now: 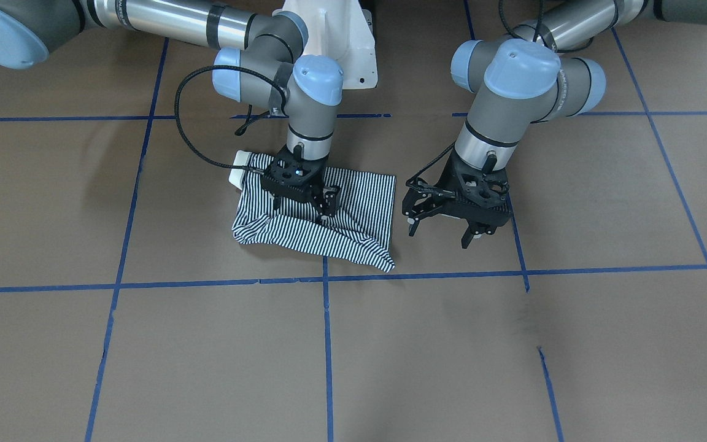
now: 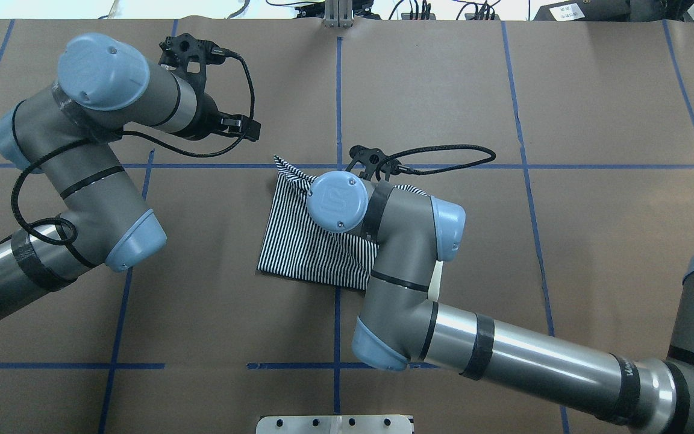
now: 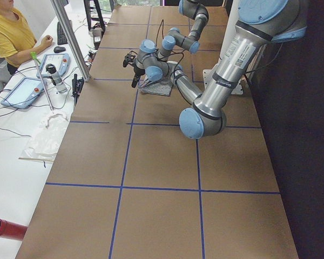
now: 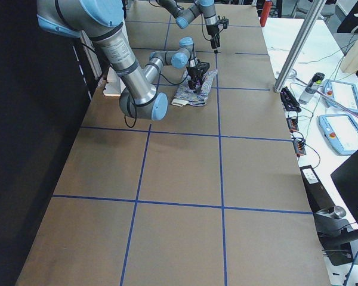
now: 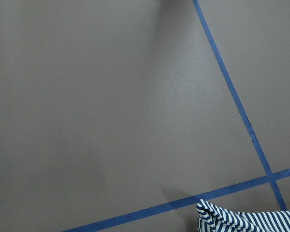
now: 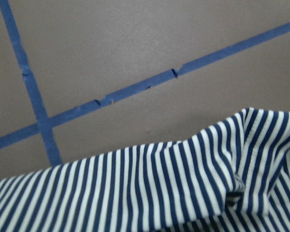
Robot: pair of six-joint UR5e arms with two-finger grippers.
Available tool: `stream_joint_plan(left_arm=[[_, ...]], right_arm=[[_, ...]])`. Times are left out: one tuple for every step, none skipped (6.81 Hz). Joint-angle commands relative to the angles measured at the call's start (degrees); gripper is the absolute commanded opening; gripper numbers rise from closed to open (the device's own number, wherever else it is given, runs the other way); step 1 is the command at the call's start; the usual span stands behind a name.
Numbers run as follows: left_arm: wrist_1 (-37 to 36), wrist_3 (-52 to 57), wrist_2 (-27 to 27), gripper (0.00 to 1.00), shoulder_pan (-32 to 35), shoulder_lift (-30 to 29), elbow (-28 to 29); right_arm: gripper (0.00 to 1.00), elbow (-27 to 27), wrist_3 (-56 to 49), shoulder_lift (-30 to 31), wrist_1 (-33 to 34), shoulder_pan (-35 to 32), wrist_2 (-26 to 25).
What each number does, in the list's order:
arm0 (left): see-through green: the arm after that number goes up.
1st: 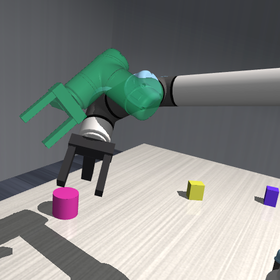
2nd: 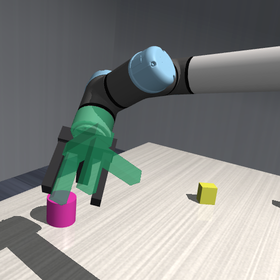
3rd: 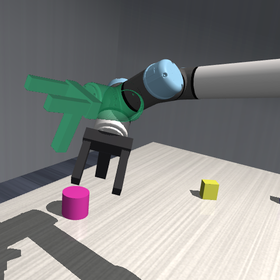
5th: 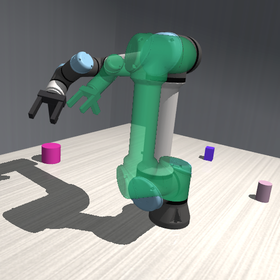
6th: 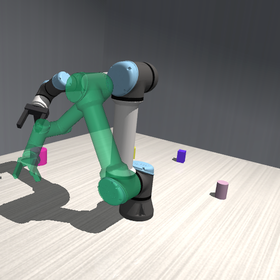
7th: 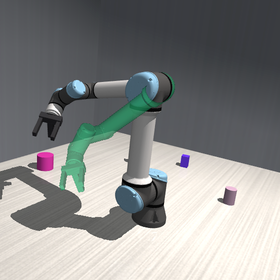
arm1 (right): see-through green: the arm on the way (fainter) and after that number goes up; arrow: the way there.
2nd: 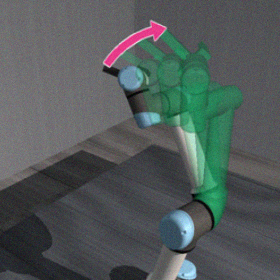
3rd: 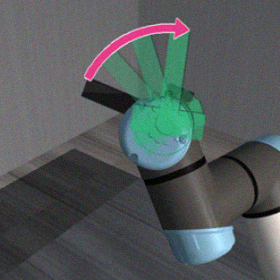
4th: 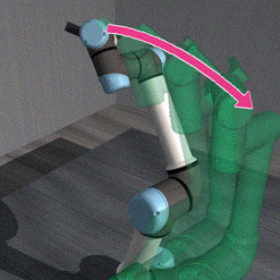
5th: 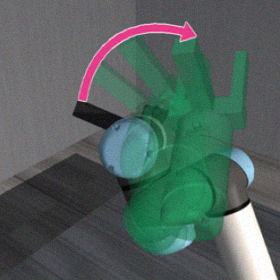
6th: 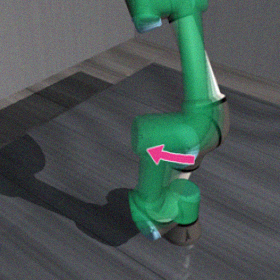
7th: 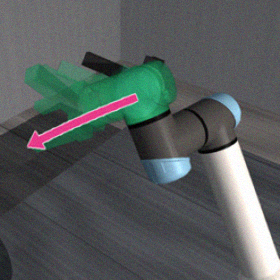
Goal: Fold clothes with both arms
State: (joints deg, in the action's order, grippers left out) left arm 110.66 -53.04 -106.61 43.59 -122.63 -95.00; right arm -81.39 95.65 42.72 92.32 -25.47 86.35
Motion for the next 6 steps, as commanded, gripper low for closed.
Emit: stream_joint_plan(left_arm=[[-0.09, -0.13, 0.0, 1.0, 0.0, 0.54, -1.06], [-0.09, -0.13, 0.0, 1.0, 0.0, 0.64, -1.32], [-0.09, -1.35, 0.09, 1.0, -0.35, 1.07, -1.33], [-0.09, -2.06, 0.09, 1.0, -0.52, 1.08, -1.41], [-0.09, -1.89, 0.09, 1.0, -0.96, 1.16, -1.42], [-0.18, -1.19, 0.35, 1.0, -0.96, 1.16, -1.42]], right_arm=[[1.0, 8.56, -3.79, -2.71, -0.47, -6.14, 1.88], [1.0, 12.79, -5.37, -3.95, -0.47, -10.0, 4.41], [1.0, 13.53, -10.17, -4.05, -0.47, -14.82, 8.79], [1.0, 13.53, -14.74, -3.87, -0.47, -18.27, 12.75], [1.0, 12.92, -17.92, -3.0, -0.65, -19.0, 14.53], [1.0, 8.92, -21.87, -0.12, -0.73, -20.05, 17.42]])
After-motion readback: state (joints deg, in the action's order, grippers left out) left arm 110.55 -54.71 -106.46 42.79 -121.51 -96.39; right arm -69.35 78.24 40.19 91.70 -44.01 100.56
